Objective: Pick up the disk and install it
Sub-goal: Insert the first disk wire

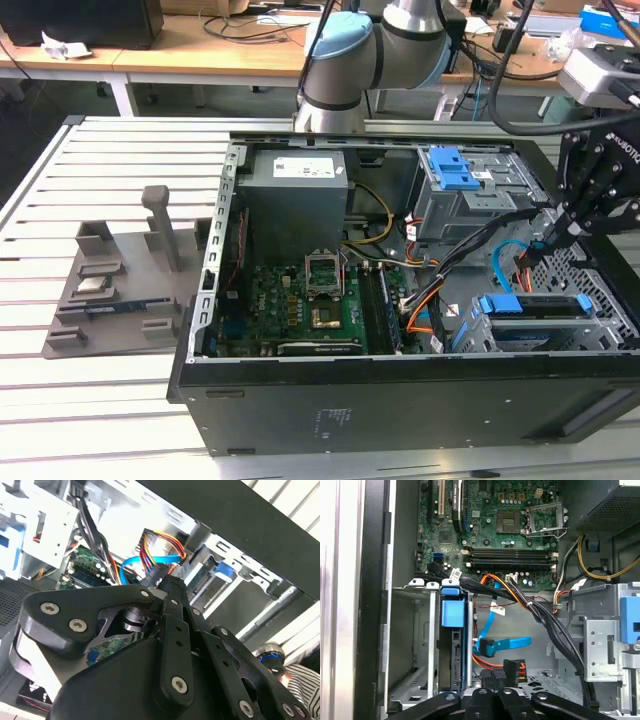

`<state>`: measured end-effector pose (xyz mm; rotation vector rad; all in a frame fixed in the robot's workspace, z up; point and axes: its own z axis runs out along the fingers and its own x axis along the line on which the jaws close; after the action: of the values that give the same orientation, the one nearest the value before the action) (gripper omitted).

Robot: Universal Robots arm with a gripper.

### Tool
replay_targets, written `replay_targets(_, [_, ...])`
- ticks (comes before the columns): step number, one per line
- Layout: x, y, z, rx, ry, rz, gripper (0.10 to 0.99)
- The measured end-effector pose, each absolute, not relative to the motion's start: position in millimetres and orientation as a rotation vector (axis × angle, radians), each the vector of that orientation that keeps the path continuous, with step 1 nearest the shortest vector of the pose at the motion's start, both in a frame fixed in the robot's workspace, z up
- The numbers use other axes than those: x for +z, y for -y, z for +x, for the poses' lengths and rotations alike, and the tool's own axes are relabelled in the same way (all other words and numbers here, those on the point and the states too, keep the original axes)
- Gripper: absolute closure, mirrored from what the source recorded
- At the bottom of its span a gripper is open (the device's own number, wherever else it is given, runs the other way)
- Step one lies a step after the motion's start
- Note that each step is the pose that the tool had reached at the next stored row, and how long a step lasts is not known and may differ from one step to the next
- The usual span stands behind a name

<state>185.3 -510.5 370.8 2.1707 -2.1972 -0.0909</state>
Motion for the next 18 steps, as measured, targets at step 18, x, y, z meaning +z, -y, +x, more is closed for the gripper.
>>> replay_targets(18, [355.5, 492.6, 183.5, -0.086, 2.195, 2.168, 0.784])
